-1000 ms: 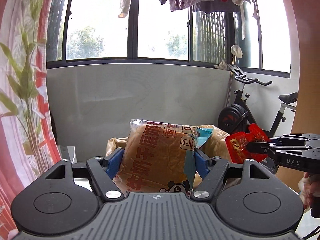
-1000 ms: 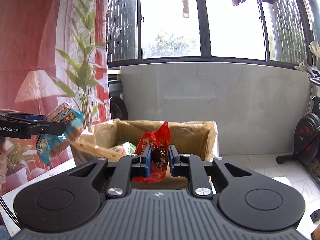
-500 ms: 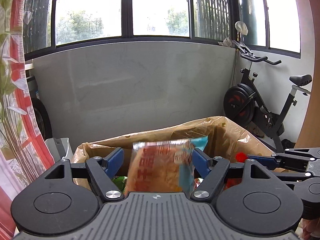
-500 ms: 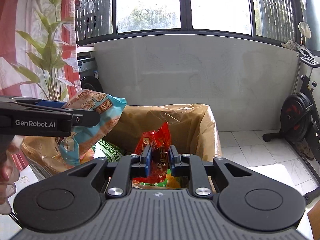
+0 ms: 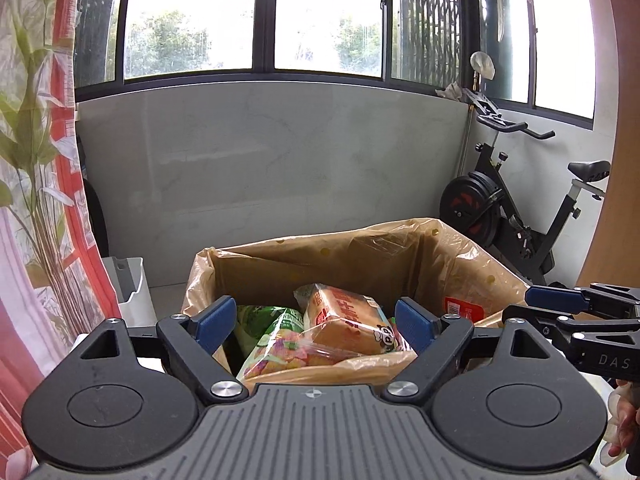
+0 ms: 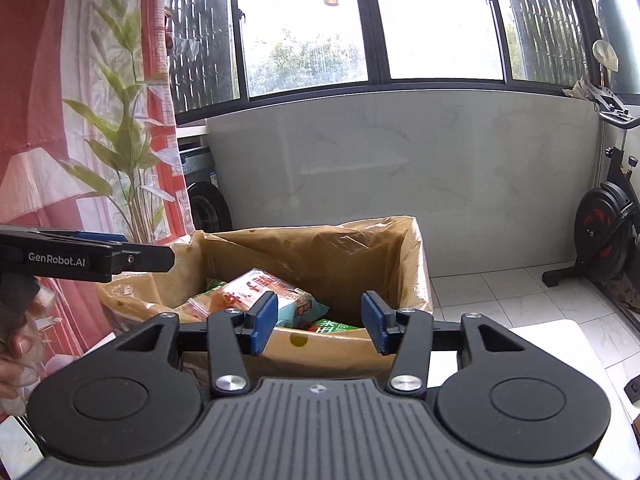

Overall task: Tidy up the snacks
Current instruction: 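Move both tools back down to the snacks on the table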

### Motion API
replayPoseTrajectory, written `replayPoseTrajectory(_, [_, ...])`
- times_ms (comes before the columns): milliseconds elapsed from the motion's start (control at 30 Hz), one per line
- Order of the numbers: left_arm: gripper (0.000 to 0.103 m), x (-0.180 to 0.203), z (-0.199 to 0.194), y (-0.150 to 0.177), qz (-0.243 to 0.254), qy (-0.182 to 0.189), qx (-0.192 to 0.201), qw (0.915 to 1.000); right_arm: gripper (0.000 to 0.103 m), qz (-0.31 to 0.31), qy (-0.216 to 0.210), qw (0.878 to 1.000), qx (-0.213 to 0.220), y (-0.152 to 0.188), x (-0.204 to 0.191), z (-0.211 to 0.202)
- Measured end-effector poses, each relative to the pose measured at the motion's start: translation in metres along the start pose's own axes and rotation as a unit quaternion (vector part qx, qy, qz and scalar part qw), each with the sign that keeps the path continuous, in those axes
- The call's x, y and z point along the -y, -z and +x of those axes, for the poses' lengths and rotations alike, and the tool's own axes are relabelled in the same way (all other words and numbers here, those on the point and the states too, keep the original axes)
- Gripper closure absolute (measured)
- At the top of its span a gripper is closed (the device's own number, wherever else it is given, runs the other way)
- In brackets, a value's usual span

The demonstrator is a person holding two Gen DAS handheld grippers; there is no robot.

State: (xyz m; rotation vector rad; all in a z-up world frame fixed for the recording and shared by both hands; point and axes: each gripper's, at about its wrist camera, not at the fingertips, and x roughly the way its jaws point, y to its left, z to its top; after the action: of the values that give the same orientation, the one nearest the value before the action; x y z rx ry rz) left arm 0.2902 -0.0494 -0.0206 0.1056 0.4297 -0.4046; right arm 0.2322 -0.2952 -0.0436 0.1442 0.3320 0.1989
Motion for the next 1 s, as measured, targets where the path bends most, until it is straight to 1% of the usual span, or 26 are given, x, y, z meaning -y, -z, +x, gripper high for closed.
replayPoseTrajectory(133, [0.015, -0.01, -0.028, 0.023, -0.006, 0.003, -0.003, 1.0, 0.053, -0.006, -0.019, 1.0, 0.009, 0.017, -0.011, -0.028])
replayPoseTrajectory(233, [0.015, -0.019, -0.041, 0.047, -0.018, -0.006, -0.016, 0.9997, 0.053, -0.007, -0.028, 1.0, -0.003, 0.038, -0.019, -0.04])
replayPoseTrajectory(333, [0.015, -0.025, -0.05, 0.072, -0.037, -0.017, -0.027, 0.9988, 0.053, 0.0, -0.038, 0.998, -0.041, 0.065, -0.026, -0.044])
replayPoseTrajectory(400, [0.015, -0.027, -0.052, 0.09, -0.05, -0.021, -0.035, 0.9979, 0.053, 0.001, -0.044, 0.996, -0.073, 0.082, -0.029, -0.042])
replayPoseTrajectory(467, [0.016, -0.027, -0.051, 0.104, -0.06, -0.027, -0.049, 0.9966, 0.053, -0.001, -0.041, 0.993, -0.112, 0.105, -0.031, -0.041])
replayPoseTrajectory(567, [0.017, -0.027, -0.046, 0.124, -0.08, -0.027, -0.079, 0.9933, 0.053, 0.016, -0.045, 0.984, -0.169, 0.132, -0.03, -0.039])
replayPoseTrajectory(633, [0.017, -0.027, -0.046, 0.139, -0.09, -0.024, -0.096, 0.9911, 0.053, 0.02, -0.049, 0.975, -0.217, 0.15, -0.031, -0.038])
replayPoseTrajectory(733, [0.019, -0.023, -0.044, 0.154, -0.092, -0.02, -0.114, 0.989, 0.053, 0.018, -0.05, 0.963, -0.264, 0.171, -0.033, -0.04])
replayPoseTrajectory(800, [0.019, -0.023, -0.042, 0.159, -0.098, -0.014, -0.121, 0.9876, 0.053, 0.011, -0.05, 0.958, -0.282, 0.18, -0.033, -0.042])
replayPoseTrajectory(867, [0.019, -0.022, -0.04, 0.162, -0.101, -0.009, -0.127, 0.9867, 0.052, 0.005, -0.055, 0.957, -0.286, 0.185, -0.033, -0.045])
replayPoseTrajectory(1000, [0.019, -0.009, -0.043, 0.171, -0.096, -0.004, -0.139, 0.9856, 0.052, -0.02, -0.061, 0.955, -0.289, 0.185, -0.042, -0.045])
